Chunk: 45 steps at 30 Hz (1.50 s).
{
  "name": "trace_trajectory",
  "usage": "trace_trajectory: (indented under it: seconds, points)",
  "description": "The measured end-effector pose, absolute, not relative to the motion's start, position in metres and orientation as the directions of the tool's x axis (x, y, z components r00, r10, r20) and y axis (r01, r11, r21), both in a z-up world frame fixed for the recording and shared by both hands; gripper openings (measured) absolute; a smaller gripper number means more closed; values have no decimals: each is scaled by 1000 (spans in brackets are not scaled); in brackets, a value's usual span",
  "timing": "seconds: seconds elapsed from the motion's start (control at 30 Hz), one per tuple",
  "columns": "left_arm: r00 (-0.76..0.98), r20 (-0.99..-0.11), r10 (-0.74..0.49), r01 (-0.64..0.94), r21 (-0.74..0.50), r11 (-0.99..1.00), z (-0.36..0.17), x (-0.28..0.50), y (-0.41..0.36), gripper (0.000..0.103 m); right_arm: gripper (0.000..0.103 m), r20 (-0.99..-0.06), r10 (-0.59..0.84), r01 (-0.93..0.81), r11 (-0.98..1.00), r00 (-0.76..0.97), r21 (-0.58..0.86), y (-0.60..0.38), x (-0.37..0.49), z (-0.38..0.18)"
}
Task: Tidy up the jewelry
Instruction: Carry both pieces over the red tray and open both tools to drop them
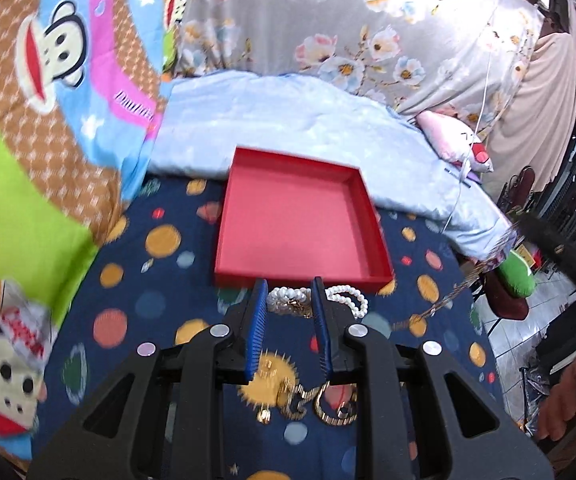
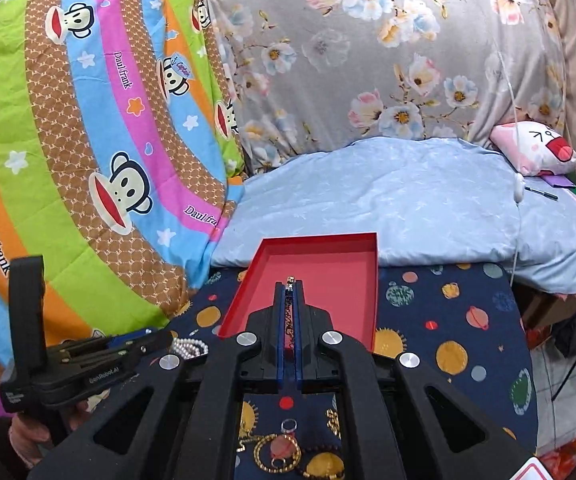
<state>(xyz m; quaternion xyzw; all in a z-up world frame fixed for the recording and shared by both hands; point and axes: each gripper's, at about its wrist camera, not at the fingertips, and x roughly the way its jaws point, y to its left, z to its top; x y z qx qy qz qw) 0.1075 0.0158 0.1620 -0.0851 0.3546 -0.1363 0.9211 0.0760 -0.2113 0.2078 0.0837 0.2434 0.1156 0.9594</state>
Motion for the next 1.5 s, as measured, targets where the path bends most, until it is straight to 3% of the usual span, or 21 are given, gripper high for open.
trace_trajectory:
  seconds: [0.4, 0.73, 1.0, 1.03, 1.13, 1.37, 1.5]
  points:
    - [759, -591, -272, 212, -170, 962, 182, 223, -8, 22, 3, -496, 254, -173, 964, 830, 204, -211, 220, 199]
    - [739, -633, -232, 197, -127, 972, 142, 318, -27, 22, 3, -600, 212, -140, 976, 771, 164, -203, 319, 147]
    - [684, -703, -194, 169, -106, 980, 97, 354, -37, 22, 3, -669, 209, -129, 977, 714, 167, -201, 344, 100]
    - [680, -707, -194, 164, -111, 980, 93, 356, -37, 23, 4, -672, 209, -128, 977, 710, 169, -202, 345, 98]
    - [684, -709, -173, 137, -108, 985, 89, 357, -36, 44, 19, -664, 197, -107, 979, 721, 175, -209, 338, 96]
    - [712, -681, -174, 122, -124, 985, 105, 324, -19, 48, 38, -591, 202, -89, 973, 781, 214, -229, 288, 124]
    - [731, -662, -167, 114, -123, 986, 116, 280, -5, 59, 48, -556, 213, -94, 968, 803, 235, -237, 236, 134]
